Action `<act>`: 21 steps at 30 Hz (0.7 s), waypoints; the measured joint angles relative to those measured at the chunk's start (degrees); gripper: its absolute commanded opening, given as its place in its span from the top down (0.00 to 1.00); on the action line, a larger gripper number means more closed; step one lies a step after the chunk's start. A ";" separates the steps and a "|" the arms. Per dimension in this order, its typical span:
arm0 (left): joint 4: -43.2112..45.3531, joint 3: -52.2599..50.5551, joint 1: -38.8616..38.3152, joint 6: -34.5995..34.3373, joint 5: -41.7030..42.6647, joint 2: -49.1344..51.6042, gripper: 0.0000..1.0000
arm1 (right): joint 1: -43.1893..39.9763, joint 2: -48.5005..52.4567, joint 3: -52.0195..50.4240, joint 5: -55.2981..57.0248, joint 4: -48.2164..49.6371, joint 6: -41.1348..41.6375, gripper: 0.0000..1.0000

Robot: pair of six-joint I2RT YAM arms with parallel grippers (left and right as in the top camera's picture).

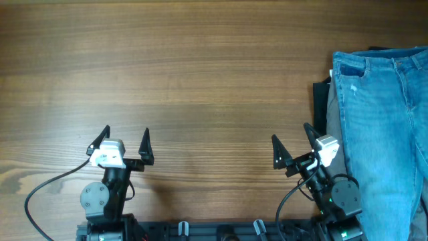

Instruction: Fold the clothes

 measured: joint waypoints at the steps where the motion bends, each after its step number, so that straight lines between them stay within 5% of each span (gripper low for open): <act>1: 0.00 0.02 0.00 0.00 0.00 0.00 0.00 | 0.00 0.00 0.00 0.00 0.00 0.00 0.00; 21: -0.24 0.00 0.00 0.52 -2.23 0.00 0.00 | 0.00 0.00 0.00 0.02 0.00 -0.02 0.00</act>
